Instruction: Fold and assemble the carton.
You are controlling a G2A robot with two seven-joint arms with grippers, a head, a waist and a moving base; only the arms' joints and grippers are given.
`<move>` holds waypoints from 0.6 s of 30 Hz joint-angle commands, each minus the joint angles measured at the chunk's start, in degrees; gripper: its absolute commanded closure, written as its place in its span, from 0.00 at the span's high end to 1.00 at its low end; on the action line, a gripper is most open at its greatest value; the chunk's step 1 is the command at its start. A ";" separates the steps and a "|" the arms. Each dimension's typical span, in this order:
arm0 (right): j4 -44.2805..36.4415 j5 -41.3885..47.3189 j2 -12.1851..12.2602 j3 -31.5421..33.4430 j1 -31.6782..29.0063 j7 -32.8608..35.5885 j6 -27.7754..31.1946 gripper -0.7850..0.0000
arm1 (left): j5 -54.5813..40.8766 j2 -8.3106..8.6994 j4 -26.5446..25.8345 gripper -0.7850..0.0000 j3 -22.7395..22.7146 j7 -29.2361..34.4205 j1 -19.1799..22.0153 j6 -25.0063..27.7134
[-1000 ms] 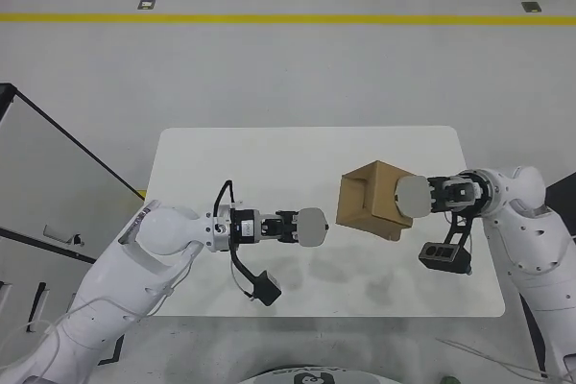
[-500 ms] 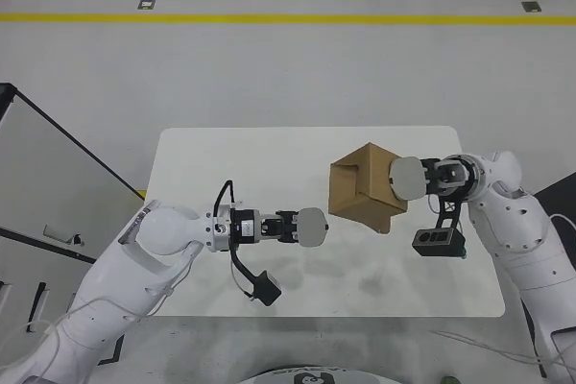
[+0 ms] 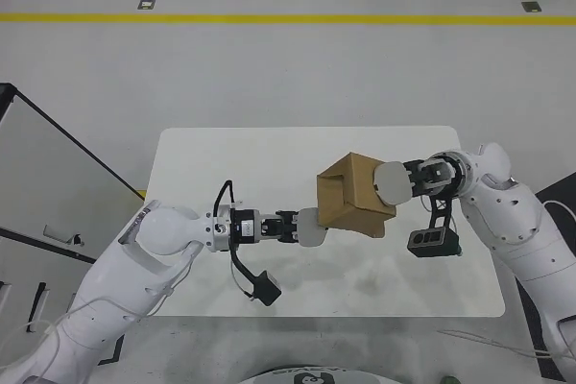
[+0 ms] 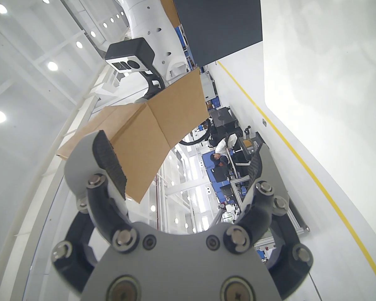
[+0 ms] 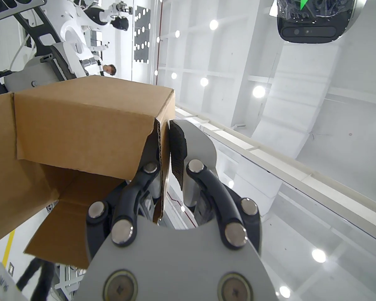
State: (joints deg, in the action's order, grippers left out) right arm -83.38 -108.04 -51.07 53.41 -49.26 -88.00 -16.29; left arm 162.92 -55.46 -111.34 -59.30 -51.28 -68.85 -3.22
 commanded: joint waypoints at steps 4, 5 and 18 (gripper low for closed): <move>-0.58 -0.01 0.64 -1.76 1.99 0.00 0.00 0.00 | 0.00 0.00 0.00 1.00 0.00 0.00 0.00 0.00; -0.74 -0.05 0.75 -1.97 2.40 0.00 -0.01 0.00 | 0.00 0.00 0.00 1.00 0.00 0.00 0.00 0.00; -1.97 -3.75 2.11 1.41 1.89 0.00 -0.02 0.00 | -0.22 -0.03 -0.07 1.00 0.04 0.55 -0.20 -0.04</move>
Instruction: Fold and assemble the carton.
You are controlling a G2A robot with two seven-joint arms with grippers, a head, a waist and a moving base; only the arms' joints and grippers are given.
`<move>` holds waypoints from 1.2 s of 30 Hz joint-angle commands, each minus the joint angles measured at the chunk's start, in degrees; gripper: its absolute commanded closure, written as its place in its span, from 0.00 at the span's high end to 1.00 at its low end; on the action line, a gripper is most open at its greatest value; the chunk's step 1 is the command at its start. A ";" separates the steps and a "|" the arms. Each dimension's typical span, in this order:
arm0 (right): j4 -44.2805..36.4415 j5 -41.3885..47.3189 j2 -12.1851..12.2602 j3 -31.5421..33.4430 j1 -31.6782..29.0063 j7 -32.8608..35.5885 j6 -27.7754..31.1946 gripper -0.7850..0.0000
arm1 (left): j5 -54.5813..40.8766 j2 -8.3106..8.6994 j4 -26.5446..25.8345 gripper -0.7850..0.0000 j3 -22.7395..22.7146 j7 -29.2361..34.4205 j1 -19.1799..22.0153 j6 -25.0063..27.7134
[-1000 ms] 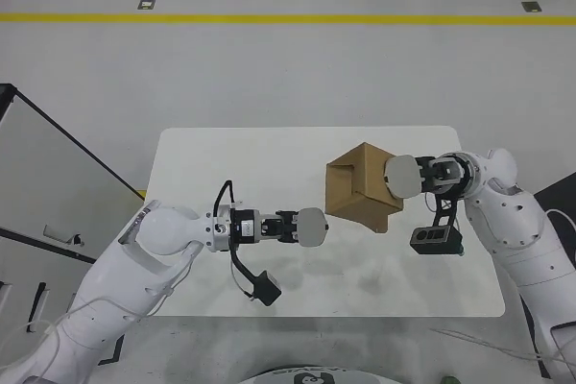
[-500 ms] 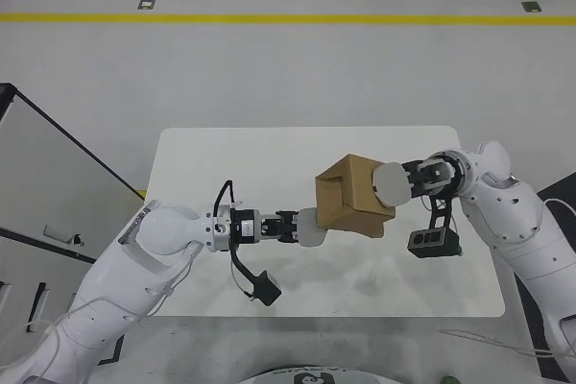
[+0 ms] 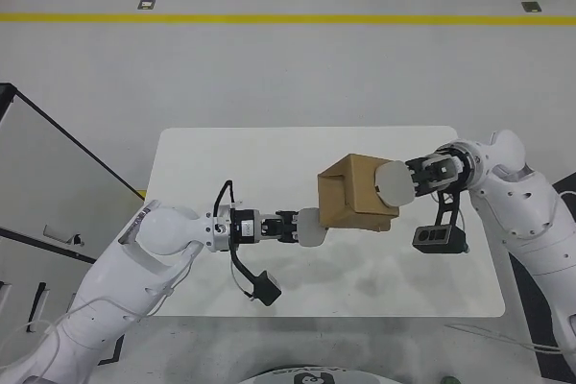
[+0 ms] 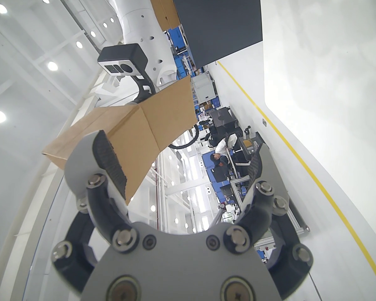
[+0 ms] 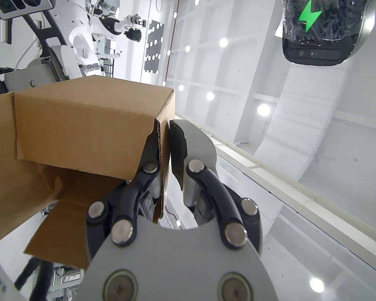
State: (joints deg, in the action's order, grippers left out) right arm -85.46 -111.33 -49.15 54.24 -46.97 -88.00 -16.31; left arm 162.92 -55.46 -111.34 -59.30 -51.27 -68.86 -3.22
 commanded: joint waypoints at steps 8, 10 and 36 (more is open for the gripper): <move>0.82 -3.31 1.89 6.10 -4.41 0.00 -0.01 0.00 | 1.59 -0.32 -0.67 1.00 1.29 4.73 -0.76 1.26; 1.06 -3.15 2.27 7.52 -5.53 0.00 -0.01 0.00 | 2.25 -0.43 -0.98 1.00 1.87 5.57 -0.71 2.01; -2.71 -20.07 4.78 15.01 -10.15 0.20 -0.18 0.00 | -13.76 -1.64 -0.23 1.00 3.17 9.90 0.05 19.98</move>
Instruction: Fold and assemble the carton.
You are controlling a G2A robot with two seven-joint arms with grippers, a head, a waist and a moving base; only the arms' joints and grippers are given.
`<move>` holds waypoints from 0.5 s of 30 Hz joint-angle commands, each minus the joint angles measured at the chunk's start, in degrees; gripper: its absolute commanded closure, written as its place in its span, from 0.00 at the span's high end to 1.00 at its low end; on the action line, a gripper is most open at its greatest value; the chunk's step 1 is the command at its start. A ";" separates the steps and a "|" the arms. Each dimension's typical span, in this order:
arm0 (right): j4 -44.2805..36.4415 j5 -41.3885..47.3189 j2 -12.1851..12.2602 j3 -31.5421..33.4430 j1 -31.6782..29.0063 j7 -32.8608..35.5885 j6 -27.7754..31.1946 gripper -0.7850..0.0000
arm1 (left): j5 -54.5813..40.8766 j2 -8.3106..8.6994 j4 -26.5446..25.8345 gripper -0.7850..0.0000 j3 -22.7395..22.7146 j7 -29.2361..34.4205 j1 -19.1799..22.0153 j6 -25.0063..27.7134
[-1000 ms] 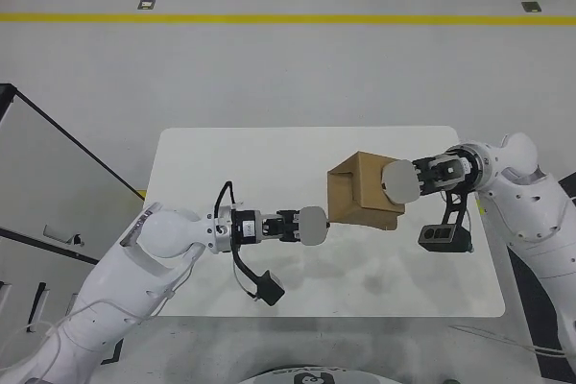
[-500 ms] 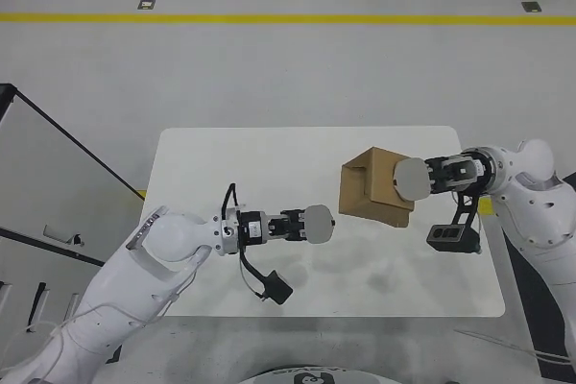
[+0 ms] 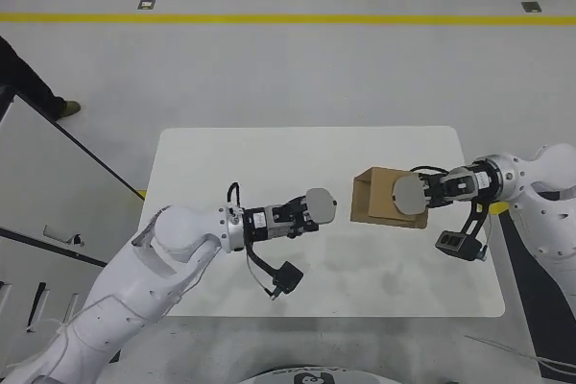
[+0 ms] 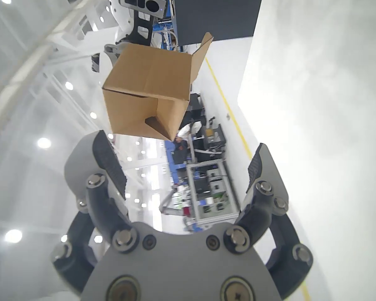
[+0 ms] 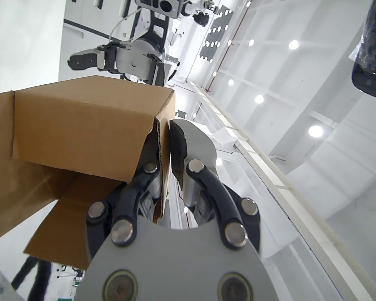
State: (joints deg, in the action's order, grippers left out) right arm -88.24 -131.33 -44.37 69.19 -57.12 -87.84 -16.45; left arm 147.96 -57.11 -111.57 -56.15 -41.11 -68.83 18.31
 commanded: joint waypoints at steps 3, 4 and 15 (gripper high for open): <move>0.06 -0.06 0.00 0.06 0.01 0.04 -0.04 0.00 | 1.20 0.01 0.01 1.00 0.01 -0.26 0.02 -1.55; 0.06 -0.06 0.00 0.06 0.01 0.04 -0.04 0.00 | 1.20 0.01 0.01 1.00 0.01 -0.26 0.02 -1.55; -2.91 -8.45 0.13 -0.37 -0.25 1.97 -0.85 0.00 | -11.34 -0.49 0.14 1.00 -1.81 8.50 -0.09 10.24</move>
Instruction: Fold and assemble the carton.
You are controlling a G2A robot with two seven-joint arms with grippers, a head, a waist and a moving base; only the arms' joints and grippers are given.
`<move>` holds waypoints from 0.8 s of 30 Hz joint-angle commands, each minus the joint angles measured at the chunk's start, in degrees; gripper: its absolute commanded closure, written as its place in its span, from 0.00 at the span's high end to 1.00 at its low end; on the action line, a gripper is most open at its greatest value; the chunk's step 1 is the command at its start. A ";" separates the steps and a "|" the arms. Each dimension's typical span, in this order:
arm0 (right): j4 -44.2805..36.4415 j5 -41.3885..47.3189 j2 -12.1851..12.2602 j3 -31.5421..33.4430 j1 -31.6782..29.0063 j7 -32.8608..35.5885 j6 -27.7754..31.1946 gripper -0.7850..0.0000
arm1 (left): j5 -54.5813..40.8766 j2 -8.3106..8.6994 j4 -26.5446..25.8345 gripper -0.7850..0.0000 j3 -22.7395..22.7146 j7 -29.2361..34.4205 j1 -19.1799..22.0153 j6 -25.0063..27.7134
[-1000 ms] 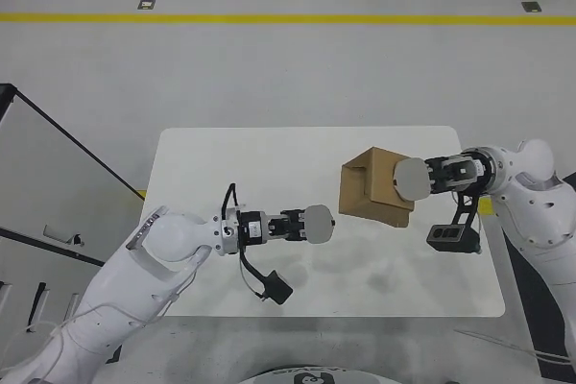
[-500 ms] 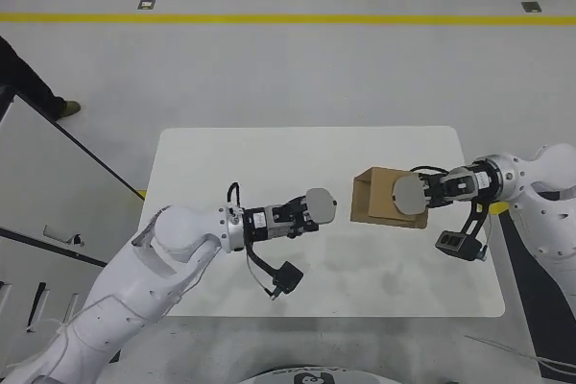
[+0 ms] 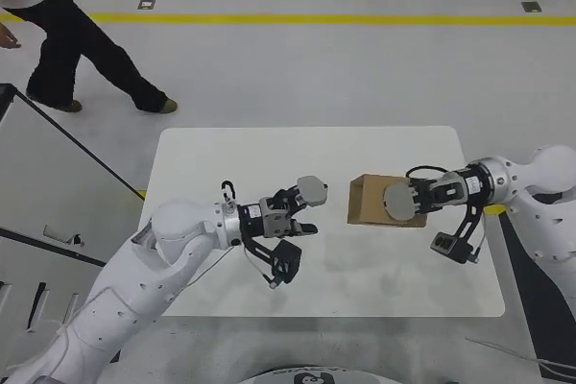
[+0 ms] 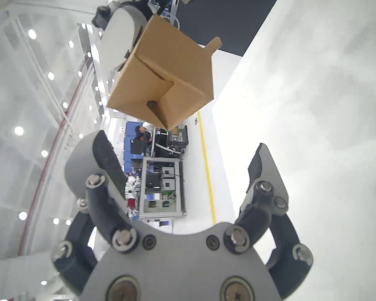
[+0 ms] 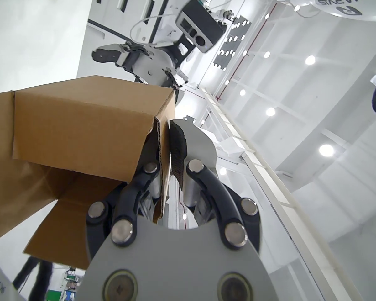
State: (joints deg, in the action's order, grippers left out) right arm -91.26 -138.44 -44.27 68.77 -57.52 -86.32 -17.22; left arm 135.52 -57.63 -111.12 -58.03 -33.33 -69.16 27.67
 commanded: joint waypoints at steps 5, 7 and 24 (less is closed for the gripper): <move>0.10 -1.34 0.04 0.06 0.15 0.44 -0.07 0.00 | 1.09 0.04 -0.32 1.00 0.07 0.71 0.24 0.88; 0.10 -1.34 0.04 0.06 0.15 0.44 -0.07 0.00 | -0.85 -0.06 -0.30 1.00 0.32 -0.15 -0.17 0.69; -3.57 -7.13 -0.20 -1.58 0.82 1.55 -2.27 0.00 | -19.99 -1.38 4.68 1.00 0.84 3.77 2.73 9.27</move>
State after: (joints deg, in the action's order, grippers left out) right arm -94.83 -145.58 -44.47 67.18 -56.71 -84.76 -19.49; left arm 115.60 -59.01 -106.49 -57.19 -29.81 -66.34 37.15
